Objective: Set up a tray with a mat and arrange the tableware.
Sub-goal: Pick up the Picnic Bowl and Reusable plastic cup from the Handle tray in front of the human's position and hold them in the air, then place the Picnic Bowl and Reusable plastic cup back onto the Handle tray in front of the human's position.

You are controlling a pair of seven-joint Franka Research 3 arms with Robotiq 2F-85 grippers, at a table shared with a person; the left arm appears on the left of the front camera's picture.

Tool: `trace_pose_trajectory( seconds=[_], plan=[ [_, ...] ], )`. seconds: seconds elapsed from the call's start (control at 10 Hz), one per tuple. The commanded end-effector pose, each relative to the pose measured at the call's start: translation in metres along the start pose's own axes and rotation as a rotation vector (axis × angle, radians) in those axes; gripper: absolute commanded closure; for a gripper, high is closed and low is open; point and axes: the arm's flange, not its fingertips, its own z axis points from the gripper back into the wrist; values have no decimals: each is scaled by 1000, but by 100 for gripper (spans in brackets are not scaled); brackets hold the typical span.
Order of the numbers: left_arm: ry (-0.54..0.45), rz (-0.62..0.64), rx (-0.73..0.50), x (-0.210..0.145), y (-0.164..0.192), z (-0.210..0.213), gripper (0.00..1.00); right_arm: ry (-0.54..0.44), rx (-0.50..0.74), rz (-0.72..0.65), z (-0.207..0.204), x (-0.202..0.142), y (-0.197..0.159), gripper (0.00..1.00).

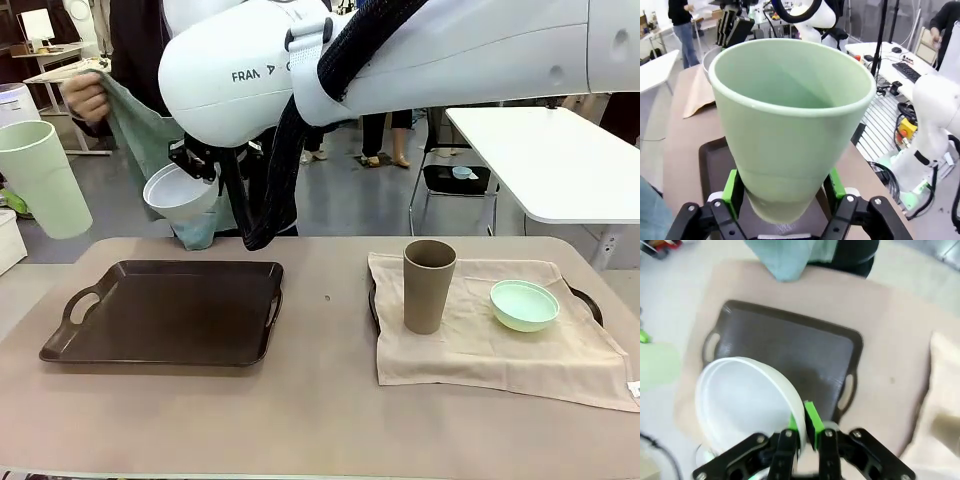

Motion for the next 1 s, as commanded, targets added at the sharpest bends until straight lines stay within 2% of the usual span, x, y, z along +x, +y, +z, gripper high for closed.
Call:
trace_pose_trajectory(
  seconds=[0.0, 0.9],
  plan=[
    [-20, 12, -20, -19, 6, -7, 100, 6, 0, -2, -14, 4, 4, 96],
    [-20, 12, -20, -19, 6, -7, 100, 6, 0, -2, -14, 4, 4, 96]
  ],
)
